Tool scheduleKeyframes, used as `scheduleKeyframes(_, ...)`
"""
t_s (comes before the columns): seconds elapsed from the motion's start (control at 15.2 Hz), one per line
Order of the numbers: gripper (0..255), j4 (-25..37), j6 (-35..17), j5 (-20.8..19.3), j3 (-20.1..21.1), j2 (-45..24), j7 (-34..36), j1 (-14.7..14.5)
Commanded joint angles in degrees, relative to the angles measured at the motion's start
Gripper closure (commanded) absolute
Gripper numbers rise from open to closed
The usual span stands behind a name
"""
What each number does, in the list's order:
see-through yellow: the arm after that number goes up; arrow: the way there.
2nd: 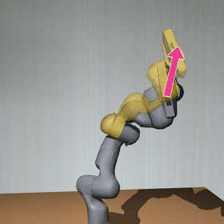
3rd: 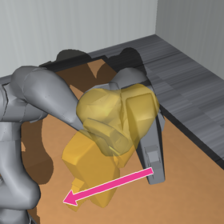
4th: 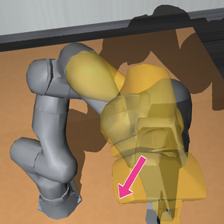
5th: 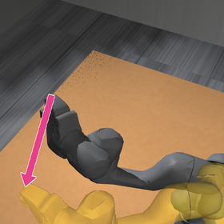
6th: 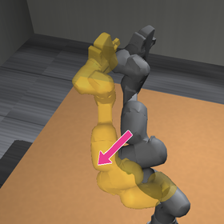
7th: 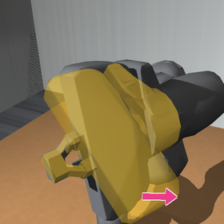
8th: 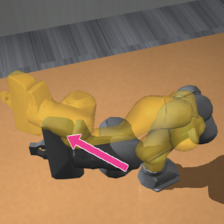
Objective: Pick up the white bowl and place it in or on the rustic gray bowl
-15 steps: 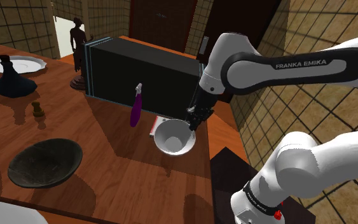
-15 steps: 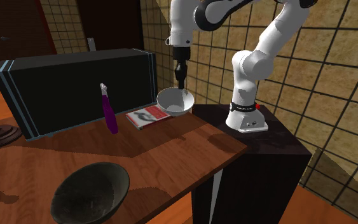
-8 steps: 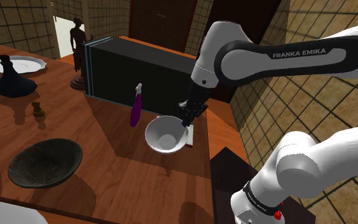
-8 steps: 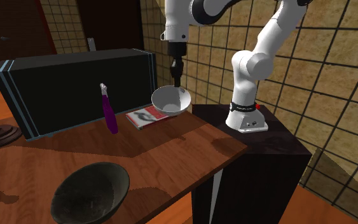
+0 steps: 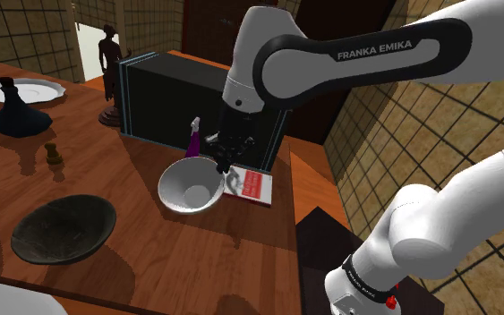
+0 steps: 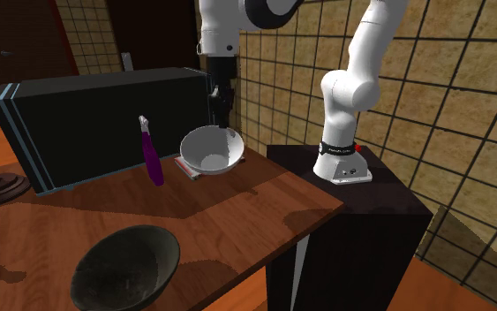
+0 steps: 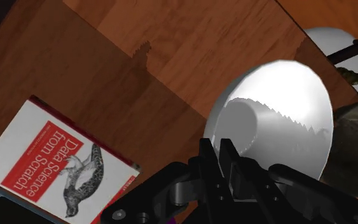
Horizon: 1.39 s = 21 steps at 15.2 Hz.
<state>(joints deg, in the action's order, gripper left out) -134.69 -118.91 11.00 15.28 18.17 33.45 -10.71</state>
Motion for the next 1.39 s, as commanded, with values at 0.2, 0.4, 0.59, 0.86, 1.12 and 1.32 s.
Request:
scheduleKeyframes(0.2, 255, 10.5, 1.0, -2.3, 3.3, -9.0, 5.8, -0.6)
scheduleKeyframes(0.4, 255, 17.6, 2.0, -4.6, 5.1, -15.1, 9.6, -1.3)
scheduleKeyframes(0.59, 255, 25.5, 3.7, -7.4, 6.4, -21.5, 13.3, -2.5)
scheduleKeyframes(0.86, 255, 37.4, 7.0, -11.4, 7.5, -30.6, 18.0, -5.1)
scheduleKeyframes(1.12, 255, 51.9, 11.9, -15.5, 7.6, -40.5, 21.9, -9.0)
scheduleKeyframes(1.32, 255, 56.6, 12.7, -17.0, 7.3, -44.6, 23.0, -10.8)
